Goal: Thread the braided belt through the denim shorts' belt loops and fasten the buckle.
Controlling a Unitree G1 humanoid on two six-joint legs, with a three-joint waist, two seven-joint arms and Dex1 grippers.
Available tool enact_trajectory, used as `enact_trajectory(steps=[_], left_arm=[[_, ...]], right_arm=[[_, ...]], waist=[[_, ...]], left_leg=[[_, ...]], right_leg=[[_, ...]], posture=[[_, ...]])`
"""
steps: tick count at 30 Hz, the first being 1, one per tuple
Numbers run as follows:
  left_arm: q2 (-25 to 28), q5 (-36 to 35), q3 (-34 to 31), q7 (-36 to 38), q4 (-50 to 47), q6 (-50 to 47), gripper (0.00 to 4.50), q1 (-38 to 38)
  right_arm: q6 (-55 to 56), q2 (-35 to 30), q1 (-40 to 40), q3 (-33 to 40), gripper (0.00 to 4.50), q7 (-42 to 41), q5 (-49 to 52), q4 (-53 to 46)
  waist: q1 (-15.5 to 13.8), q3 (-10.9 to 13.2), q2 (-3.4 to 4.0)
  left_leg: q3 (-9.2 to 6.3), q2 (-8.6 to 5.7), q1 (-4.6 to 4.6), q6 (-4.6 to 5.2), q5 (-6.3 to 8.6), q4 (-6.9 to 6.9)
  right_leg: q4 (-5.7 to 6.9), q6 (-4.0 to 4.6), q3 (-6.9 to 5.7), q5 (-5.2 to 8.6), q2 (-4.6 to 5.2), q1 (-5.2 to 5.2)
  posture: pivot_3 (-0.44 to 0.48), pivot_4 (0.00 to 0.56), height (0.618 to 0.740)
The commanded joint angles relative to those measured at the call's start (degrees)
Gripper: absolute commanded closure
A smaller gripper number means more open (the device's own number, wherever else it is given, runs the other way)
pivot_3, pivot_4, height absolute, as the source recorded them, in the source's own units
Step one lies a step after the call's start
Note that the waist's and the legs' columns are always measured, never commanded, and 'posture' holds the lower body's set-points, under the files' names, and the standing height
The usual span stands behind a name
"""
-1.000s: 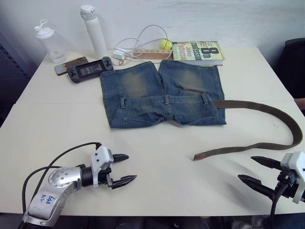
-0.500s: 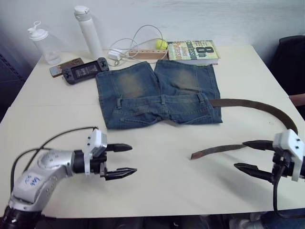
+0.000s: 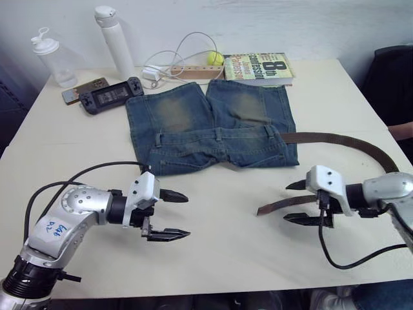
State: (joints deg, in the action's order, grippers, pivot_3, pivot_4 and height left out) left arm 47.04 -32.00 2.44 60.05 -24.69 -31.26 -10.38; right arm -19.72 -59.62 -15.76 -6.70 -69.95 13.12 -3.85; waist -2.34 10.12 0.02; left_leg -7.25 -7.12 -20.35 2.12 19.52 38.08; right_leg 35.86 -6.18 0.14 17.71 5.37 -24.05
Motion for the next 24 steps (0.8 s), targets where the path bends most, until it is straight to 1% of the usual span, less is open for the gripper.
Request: enact_trajectory(steps=[1,2,6,7,10,14,17,18,22,24], left_arm=[[-1.3,-0.3,-1.0,-2.2,-2.9,0.1,0.00,0.9],[-1.5,-0.3,-1.1,-2.7,-3.0,0.1,0.00,1.1],[-4.2,-2.2,-2.7,-5.0,-3.0,0.0,0.00,2.4],[-5.2,-3.0,-3.1,-5.4,-3.0,-0.1,0.00,2.6],[-7.5,-4.4,-3.4,-6.0,-3.0,-0.1,0.00,2.9],[-12.2,-6.6,-2.6,-7.9,-1.8,-1.1,0.00,1.2],[-20.3,-9.3,-1.9,-13.2,1.5,-3.1,0.00,-4.1],[-22.1,-9.9,-1.8,-14.1,1.9,-3.8,0.00,-5.0],[-30.8,-11.5,0.5,-19.1,3.6,-5.7,0.00,-8.7],[-33.2,-10.9,2.1,-19.7,4.4,-6.4,0.00,-9.8]], right_arm=[[6.4,1.7,-2.8,-1.2,1.68,-1.0,-3.2,5.9],[7.7,2.0,-3.2,-1.4,2.24,-1.7,-3.4,6.6],[10.4,2.8,-3.7,0.1,4.23,-4.6,-0.8,7.1],[10.2,2.9,-3.9,0.9,4.44,-5.6,0.6,7.0],[7.0,3.0,-4.9,4.0,4.44,-8.2,6.0,5.8],[-5.7,2.2,-8.1,8.0,4.44,-10.8,16.0,1.6],[-19.2,3.6,-11.3,11.2,4.44,-7.9,27.1,-4.8],[-22.1,3.9,-11.7,11.7,4.44,-7.0,29.3,-6.3],[-28.3,6.0,-11.9,13.2,4.44,-1.7,34.3,-11.5],[-29.2,6.6,-11.3,14.0,4.44,-0.3,34.9,-12.6]], waist=[[0.2,0.0,0.00],[0.3,0.0,-0.01],[0.8,0.0,-0.02],[0.9,0.0,-0.02],[0.8,0.0,-0.02],[0.8,0.0,-0.02],[0.4,0.0,-0.02],[0.3,0.0,-0.05],[-0.5,0.0,-0.08],[-0.8,0.0,-0.11]], left_leg=[[0.03,0.00,0.03,0.00,0.00,0.02],[0.03,0.00,0.02,-0.01,-0.01,0.04],[0.03,0.01,0.04,-0.02,-0.01,0.07],[0.03,0.01,0.04,-0.02,-0.01,0.07],[0.02,0.01,0.04,-0.02,-0.01,0.07],[0.03,0.01,0.03,-0.02,-0.01,0.10],[0.01,0.02,0.03,-0.03,-0.02,0.11],[-0.02,0.02,0.00,-0.03,-0.02,0.18],[-0.02,0.00,-0.04,0.00,0.00,0.18],[0.00,-0.02,-0.07,0.02,0.01,0.21]], right_leg=[[0.03,0.00,0.03,0.00,-0.01,0.01],[0.04,0.00,0.03,0.00,-0.01,0.02],[0.10,0.00,0.03,0.00,-0.01,0.02],[0.11,0.00,0.03,0.00,-0.02,0.02],[0.10,0.00,0.03,0.00,-0.02,0.01],[0.11,0.00,0.04,0.00,-0.03,0.01],[0.12,0.00,0.02,-0.01,-0.02,0.01],[0.13,0.00,-0.03,-0.02,-0.02,0.02],[0.05,0.00,-0.02,-0.02,-0.02,0.01],[0.02,-0.03,-0.01,-0.03,-0.01,0.00]], posture=[[0.000,0.150,0.740],[0.000,0.150,0.740],[0.000,0.150,0.740],[0.000,0.150,0.740],[0.000,0.150,0.740],[0.000,0.150,0.740],[0.000,0.150,0.740],[0.000,0.150,0.740],[0.000,0.150,0.740],[0.000,0.150,0.740]])
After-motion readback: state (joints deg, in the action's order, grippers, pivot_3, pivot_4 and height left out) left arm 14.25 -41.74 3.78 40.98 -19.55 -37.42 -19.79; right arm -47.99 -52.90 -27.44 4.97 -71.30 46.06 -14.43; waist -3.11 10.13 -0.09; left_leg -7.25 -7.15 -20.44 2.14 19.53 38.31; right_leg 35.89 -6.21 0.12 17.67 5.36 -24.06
